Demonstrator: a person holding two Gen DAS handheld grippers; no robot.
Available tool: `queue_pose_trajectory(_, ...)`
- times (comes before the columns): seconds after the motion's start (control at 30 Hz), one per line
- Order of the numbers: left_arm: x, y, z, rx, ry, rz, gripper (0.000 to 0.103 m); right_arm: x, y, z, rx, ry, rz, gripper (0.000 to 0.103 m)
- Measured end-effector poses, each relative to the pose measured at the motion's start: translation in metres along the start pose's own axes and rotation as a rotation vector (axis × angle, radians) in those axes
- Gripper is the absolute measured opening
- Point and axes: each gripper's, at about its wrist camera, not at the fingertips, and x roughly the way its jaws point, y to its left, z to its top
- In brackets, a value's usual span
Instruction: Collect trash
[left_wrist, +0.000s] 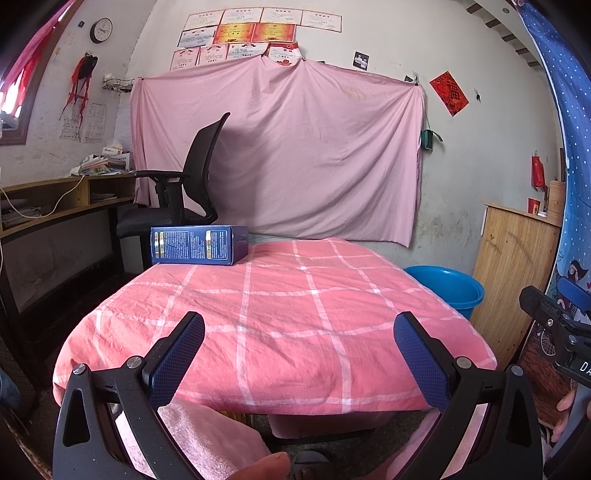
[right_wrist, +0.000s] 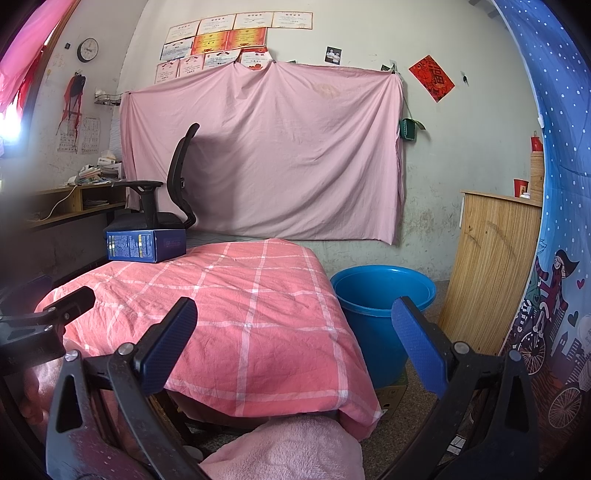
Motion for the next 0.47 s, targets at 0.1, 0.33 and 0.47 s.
queue_pose_trajectory(0.1,-0.0005,0.0012,0.0001,0.008,-0.004,0.004,0.100,-0.0012,0.0015,-0.0009,0.001,0.000,0.000,0.103)
queue_pose_trajectory(0.33,-0.0001,0.0024,-0.0002,0.019,-0.005,0.003,0.100,-0.0010,0.0010,-0.0006,0.002,0.000,0.001,0.103)
queue_pose_trajectory(0.47,0.0000,0.0034,-0.0004,0.017,-0.003,0.004,0.100,-0.0015,0.0020,-0.0006,0.001,0.001,0.000,0.103)
